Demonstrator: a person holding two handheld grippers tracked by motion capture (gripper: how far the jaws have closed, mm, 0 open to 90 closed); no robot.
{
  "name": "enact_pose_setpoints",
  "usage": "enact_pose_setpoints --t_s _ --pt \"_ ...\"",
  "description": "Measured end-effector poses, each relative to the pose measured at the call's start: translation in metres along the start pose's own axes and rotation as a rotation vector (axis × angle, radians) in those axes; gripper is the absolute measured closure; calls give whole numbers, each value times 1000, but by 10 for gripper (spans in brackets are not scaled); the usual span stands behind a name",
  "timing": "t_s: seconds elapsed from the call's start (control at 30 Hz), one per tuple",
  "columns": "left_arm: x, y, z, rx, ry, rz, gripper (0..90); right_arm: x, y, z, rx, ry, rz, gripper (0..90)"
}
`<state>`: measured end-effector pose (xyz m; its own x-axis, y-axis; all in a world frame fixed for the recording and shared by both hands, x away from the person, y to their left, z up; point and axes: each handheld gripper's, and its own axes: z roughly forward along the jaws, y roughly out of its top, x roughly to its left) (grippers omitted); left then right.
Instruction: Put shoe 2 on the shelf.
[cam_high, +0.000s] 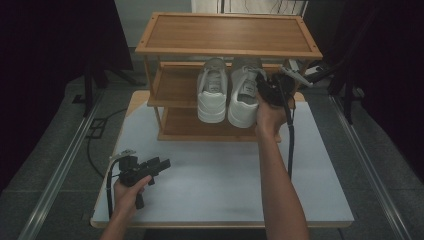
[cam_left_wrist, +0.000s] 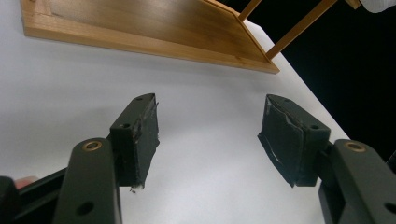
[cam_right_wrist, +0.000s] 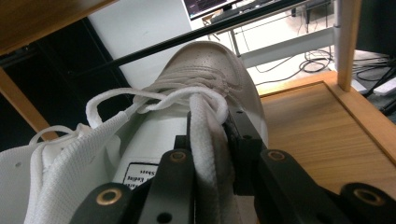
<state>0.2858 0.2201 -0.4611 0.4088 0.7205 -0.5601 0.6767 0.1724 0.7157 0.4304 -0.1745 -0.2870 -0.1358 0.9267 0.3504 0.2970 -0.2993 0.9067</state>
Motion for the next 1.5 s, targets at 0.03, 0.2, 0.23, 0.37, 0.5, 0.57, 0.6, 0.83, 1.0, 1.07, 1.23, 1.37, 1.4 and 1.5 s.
enact_pose_setpoints --t_s 0.03,0.2,0.23,0.37,0.5,0.57,0.6,0.83,1.0,1.07,1.23,1.37,1.4,1.5 --pt "0 0 0 0 0 0 366 0 0 1 1 3 -6 796" --pt "0 0 0 -1 1 2 366 1 0 4 11 19 -2 761" --pt "0 0 0 -2 1 2 366 1 0 4 12 19 -3 757" --pt "1 0 -1 0 0 4 365 0 0 7 12 24 15 731" --pt "1 0 -2 1 1 5 366 -1 1 11 19 47 29 707" --pt "1 0 -1 1 1 5 366 -2 1 12 21 53 33 697" --pt "1 0 -1 1 1 5 365 -4 2 14 26 70 54 682" --pt "0 0 -1 2 3 6 366 -10 4 17 42 113 72 616" --pt "2 0 -3 -3 6 3 365 -11 5 20 41 139 76 545" --pt "2 0 -4 -3 10 0 366 -10 6 21 35 148 79 536" --pt "3 -1 -6 -7 11 -1 365 -11 8 21 7 191 102 525" --pt "3 -1 -6 -7 11 0 365 -10 9 18 11 202 83 524" --pt "2 -1 -6 -7 10 0 365 -12 9 17 8 206 92 518" --pt "1 -1 -5 -5 10 3 365 -17 9 12 2 210 91 507"
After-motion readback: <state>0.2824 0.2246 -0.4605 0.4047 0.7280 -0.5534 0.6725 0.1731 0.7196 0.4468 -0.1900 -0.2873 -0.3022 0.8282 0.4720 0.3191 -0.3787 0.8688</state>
